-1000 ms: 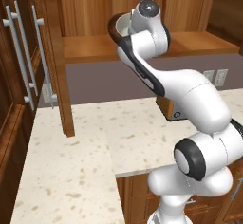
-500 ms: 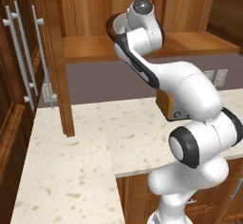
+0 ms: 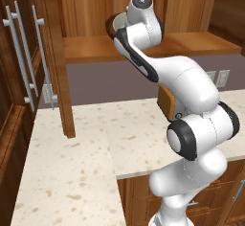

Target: Pick up the bowls on the counter and stack them on top of one another in the open cabinet. Place the smaller bowl on top of the larger bowl.

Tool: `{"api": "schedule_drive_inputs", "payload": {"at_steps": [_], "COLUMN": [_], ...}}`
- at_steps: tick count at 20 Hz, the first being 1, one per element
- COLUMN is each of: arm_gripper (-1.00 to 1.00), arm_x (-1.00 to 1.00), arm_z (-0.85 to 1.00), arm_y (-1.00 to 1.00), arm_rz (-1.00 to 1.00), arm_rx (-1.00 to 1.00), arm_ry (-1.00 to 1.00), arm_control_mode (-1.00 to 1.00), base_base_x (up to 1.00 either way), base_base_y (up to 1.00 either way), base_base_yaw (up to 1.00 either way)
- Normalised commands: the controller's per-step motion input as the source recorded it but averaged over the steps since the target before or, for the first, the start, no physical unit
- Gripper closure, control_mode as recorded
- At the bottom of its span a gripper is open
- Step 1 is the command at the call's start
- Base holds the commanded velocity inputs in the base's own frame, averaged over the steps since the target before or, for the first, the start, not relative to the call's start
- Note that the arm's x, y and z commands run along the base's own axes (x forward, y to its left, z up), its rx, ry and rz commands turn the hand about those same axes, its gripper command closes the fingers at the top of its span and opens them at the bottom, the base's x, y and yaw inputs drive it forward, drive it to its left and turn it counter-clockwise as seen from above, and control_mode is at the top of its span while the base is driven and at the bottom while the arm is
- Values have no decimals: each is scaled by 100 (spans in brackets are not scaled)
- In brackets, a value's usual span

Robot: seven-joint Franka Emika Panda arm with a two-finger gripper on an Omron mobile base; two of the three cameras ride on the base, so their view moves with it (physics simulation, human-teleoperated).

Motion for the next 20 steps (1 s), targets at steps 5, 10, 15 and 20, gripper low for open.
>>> {"api": "schedule_drive_inputs", "payload": {"at_steps": [5, 10, 15, 20], "arm_gripper": [100, -100, -100, -100], "arm_x": [18, 3, -8, -38], "arm_z": [0, -2, 0, 0], "arm_y": [0, 0, -2, -3], "arm_rz": [0, 0, 2, 5], "arm_rx": [0, 0, 0, 0], "arm_ry": [7, 5, -1, -6], "arm_control_mode": [-100, -100, -100, -100], "base_base_x": [0, 0, 0, 0], "base_base_y": [0, 0, 0, 0], "base_base_yaw": [0, 0, 0, 0]}}
